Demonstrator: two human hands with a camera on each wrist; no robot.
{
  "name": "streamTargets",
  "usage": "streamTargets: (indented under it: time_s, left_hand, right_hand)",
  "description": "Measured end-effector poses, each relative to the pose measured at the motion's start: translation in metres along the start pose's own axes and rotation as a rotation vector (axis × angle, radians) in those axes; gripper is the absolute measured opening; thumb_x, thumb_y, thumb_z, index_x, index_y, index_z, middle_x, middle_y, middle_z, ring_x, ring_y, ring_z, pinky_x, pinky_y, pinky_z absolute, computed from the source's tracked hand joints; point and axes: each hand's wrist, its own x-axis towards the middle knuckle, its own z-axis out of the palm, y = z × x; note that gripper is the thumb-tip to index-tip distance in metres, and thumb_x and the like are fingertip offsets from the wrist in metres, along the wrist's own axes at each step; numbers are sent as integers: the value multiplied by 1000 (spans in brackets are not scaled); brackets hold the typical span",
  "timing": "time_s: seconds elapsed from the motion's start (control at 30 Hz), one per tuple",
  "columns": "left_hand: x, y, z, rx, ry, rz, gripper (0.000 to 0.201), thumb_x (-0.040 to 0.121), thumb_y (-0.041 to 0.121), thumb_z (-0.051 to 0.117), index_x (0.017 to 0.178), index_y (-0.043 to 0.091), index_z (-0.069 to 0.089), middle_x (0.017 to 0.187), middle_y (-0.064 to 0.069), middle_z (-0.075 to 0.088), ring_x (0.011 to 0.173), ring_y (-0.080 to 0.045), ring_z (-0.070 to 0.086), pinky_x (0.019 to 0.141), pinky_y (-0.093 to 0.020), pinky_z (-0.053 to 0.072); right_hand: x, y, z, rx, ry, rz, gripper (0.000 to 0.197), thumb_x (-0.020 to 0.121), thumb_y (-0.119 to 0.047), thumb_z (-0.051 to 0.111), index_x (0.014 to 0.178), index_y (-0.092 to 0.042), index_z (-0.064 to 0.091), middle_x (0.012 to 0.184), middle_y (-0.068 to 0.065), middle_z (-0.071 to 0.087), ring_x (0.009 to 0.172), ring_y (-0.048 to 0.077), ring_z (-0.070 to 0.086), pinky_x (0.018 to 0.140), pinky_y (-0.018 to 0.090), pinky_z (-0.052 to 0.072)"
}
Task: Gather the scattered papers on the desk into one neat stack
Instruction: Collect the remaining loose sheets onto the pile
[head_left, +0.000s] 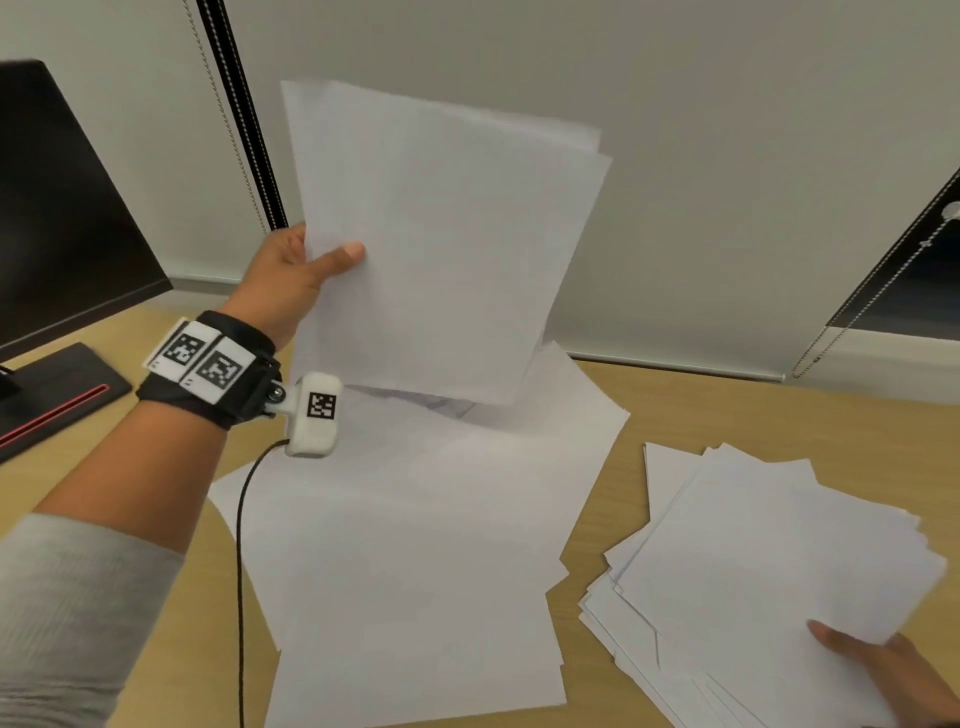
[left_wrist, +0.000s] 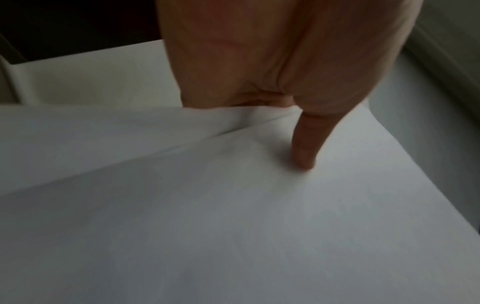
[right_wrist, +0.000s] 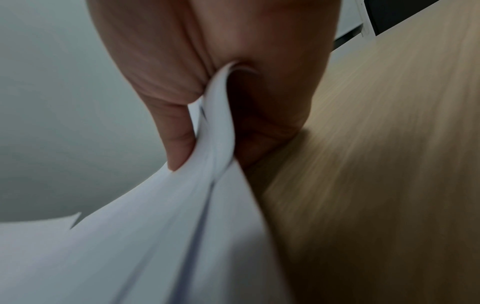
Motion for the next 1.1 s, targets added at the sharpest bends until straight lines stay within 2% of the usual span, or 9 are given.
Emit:
streamTargets:
  time_s: [0.03, 0.1, 0.23, 0.5, 0.63, 0.73, 0.8, 0.9, 1.1]
  left_hand:
    - [1, 9, 1, -1, 11, 24, 15, 91, 9, 60, 100, 19, 67, 88, 17, 77, 85, -4, 73, 76, -21, 57]
    - [4, 30, 3, -8, 37, 68, 14, 92, 11, 61, 102, 19, 67, 87, 17, 77, 86, -4, 73, 76, -23, 57]
    - [10, 74, 9, -70, 74, 139, 27, 90, 11, 63, 117, 9, 64, 98, 11, 77, 101, -13, 71, 85, -28, 55]
    - [2, 123, 79, -234, -130, 22, 35, 91, 15, 61, 126, 12, 61, 124, -2, 69, 110, -16, 68, 92, -31, 55]
    - [-3, 78, 150, -271, -350, -305, 41, 87, 11, 60, 128, 8, 60, 113, -7, 72, 91, -17, 73, 79, -33, 60]
    - [-22, 22, 209, -300, -493, -544, 22, 94, 3, 49, 110, 8, 62, 81, -3, 78, 68, -15, 74, 63, -32, 62]
    - [-44, -17, 245, -243, -533, -628, 24, 94, -2, 48, 112, 5, 61, 80, -6, 78, 70, -19, 74, 69, -34, 61]
    - [-77, -67, 290, -114, -609, -671, 42, 89, -8, 53, 131, -2, 53, 122, -19, 65, 110, -34, 63, 99, -50, 48]
    - [-110, -126, 352, 315, -605, -652, 49, 89, 3, 61, 136, 2, 48, 132, -18, 59, 120, -34, 56, 101, -38, 45]
  right_hand:
    - [3, 3, -3, 27, -8, -4, 98, 14, -37, 95, 101, -6, 64, 96, 11, 67, 86, 24, 60, 73, 33, 46]
    - [3, 2, -3, 62, -70, -6, 81, 44, -20, 91, 116, 2, 60, 108, 18, 66, 87, 25, 59, 76, 37, 46]
    - [11, 5, -8, 97, -77, -16, 55, 75, 3, 72, 127, 6, 54, 125, 23, 60, 88, 27, 58, 67, 32, 43]
    - [16, 18, -12, 72, -76, -44, 57, 71, -9, 79, 123, 1, 57, 112, 21, 67, 97, 37, 64, 74, 40, 51]
    - [7, 14, -13, 60, -134, -74, 72, 50, -22, 85, 116, -6, 61, 109, 16, 71, 96, 35, 67, 69, 38, 54]
    - [6, 16, -18, 38, -188, -93, 95, 28, -34, 95, 114, -7, 64, 104, 12, 75, 92, 32, 71, 68, 38, 57]
    - [8, 17, -22, 55, -232, -92, 101, 23, -35, 96, 115, -6, 64, 105, 12, 75, 92, 32, 72, 70, 39, 58]
    - [10, 19, -28, 93, -264, -62, 89, 40, -20, 92, 121, -5, 59, 110, 14, 73, 97, 33, 71, 75, 42, 58]
    - [20, 32, -33, 199, -246, -65, 47, 86, 3, 60, 131, -9, 53, 120, 15, 68, 106, 36, 66, 84, 47, 55]
